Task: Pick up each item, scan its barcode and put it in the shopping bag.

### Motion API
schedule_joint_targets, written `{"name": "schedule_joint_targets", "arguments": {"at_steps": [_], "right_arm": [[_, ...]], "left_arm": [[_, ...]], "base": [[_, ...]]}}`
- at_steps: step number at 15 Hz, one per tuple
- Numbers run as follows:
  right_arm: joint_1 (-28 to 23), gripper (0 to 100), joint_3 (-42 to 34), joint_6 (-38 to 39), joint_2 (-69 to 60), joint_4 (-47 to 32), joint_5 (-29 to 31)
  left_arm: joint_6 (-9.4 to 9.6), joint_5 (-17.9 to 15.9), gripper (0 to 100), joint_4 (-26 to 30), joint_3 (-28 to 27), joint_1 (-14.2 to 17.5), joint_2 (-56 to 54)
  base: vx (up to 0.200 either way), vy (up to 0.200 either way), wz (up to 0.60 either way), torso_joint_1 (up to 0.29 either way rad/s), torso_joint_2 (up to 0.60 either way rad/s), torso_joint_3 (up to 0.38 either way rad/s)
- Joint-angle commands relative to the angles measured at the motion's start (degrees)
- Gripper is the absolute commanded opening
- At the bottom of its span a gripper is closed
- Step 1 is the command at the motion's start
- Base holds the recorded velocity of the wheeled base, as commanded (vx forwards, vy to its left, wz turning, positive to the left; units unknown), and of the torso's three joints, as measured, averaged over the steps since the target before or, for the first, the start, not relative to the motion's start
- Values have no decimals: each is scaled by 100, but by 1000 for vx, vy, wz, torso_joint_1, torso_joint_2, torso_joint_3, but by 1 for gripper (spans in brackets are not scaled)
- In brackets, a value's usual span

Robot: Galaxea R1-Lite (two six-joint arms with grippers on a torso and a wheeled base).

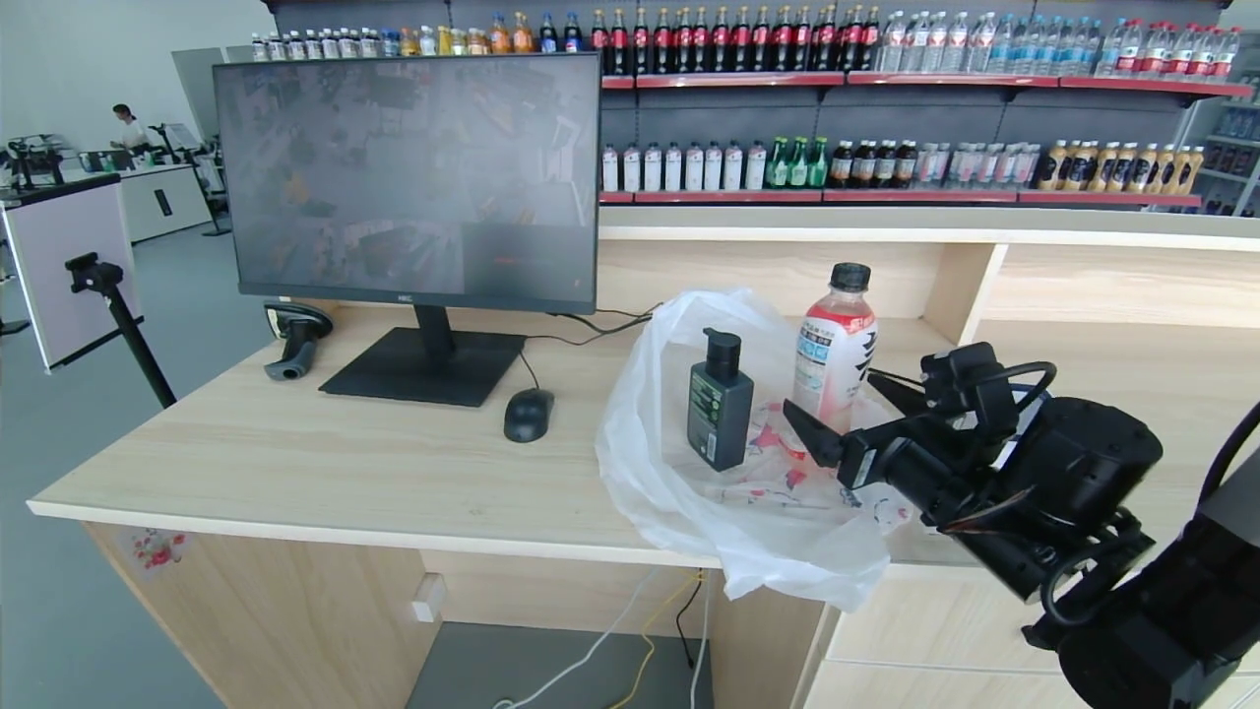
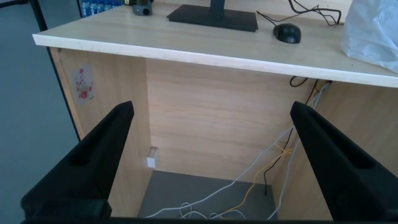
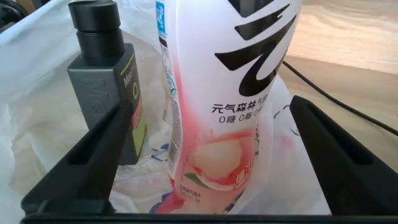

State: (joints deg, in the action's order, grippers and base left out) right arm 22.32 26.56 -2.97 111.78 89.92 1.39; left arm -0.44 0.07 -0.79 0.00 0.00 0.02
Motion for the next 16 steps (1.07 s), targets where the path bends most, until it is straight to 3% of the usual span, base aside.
{"name": "schedule_joint_targets", "arguments": {"at_steps": [1, 6, 12, 16], "right_arm": [[0, 100, -187, -1, -341, 8, 2], [-26, 100, -881, -1, -1290, 8, 2], [-52, 100, -2656, 192, -3267, -27, 2], [-70, 100, -2656, 254, -4375, -1547, -7]], "left_arm": [[0, 1, 100, 0, 0, 0, -2], [0, 1, 100, 0, 0, 0, -2], [0, 1, 100, 9, 0, 0, -2], [0, 1, 100, 9, 0, 0, -2]], "base": [[0, 0, 0, 0, 0, 0], [0, 0, 0, 0, 0, 0], [0, 0, 0, 0, 0, 0], [0, 0, 0, 0, 0, 0]]}}
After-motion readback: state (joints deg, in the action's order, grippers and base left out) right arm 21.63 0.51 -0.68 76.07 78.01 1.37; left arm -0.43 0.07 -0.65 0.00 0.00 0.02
